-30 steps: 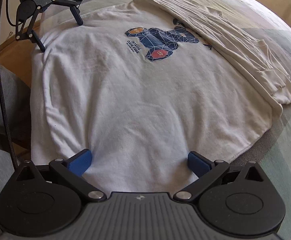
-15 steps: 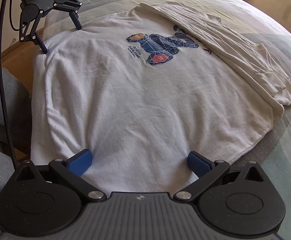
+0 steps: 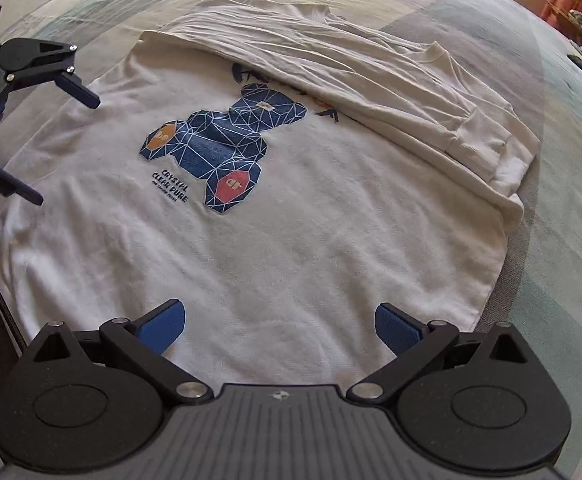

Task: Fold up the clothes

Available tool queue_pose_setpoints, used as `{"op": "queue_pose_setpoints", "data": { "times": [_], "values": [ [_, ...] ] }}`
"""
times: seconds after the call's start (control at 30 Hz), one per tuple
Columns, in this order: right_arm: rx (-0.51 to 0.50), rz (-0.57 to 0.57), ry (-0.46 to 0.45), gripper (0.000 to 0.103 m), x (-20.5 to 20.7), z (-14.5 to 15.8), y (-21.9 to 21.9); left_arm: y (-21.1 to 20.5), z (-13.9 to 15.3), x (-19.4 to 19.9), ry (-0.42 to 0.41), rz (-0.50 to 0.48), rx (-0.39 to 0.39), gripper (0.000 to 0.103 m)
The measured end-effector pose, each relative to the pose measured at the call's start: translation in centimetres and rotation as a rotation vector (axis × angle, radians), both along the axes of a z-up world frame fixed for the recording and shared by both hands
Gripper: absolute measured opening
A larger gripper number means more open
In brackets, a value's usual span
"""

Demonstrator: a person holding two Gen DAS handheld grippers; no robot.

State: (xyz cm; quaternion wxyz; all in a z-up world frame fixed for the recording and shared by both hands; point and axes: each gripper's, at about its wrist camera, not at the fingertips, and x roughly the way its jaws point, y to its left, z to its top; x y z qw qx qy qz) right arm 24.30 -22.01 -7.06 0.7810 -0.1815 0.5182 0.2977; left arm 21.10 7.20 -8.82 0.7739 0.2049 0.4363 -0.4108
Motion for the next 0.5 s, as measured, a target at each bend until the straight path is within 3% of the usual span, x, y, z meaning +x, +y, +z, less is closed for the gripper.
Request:
{"op": "queue_pose_setpoints", "data": {
  "times": [0.1, 0.2, 0.27, 0.37, 0.5],
  "values": [
    [0.003, -0.027, 0.004, 0.103, -0.9, -0.9, -0.5, 1.8, 0.2, -1.6, -0.008, -0.028, 0.028, 0.102],
    [0.011, -0.05, -0.004, 0.103, -1.5, -1.0, -1.0, 2.4, 1.1, -1.2, 0.01, 0.015, 0.04, 0.101],
    [0.016, -0.061, -0.018, 0.103, -1.0, -0.3, -0.8, 2.1, 2.0, 0.1, -0.033, 0.067, 0.043, 0.101],
    [0.076, -0.074, -0.125, 0.103, 1.4, 0.8, -0.9, 0.9, 2.8, 3.2, -0.088, 0.144, 0.021, 0.101],
    [0.113, -0.093, -0.194, 0.103, 7.1, 0.3, -1.4, -2.9, 2.3, 7.4, -0.138, 0.203, -0.004, 0.101]
  ]
}}
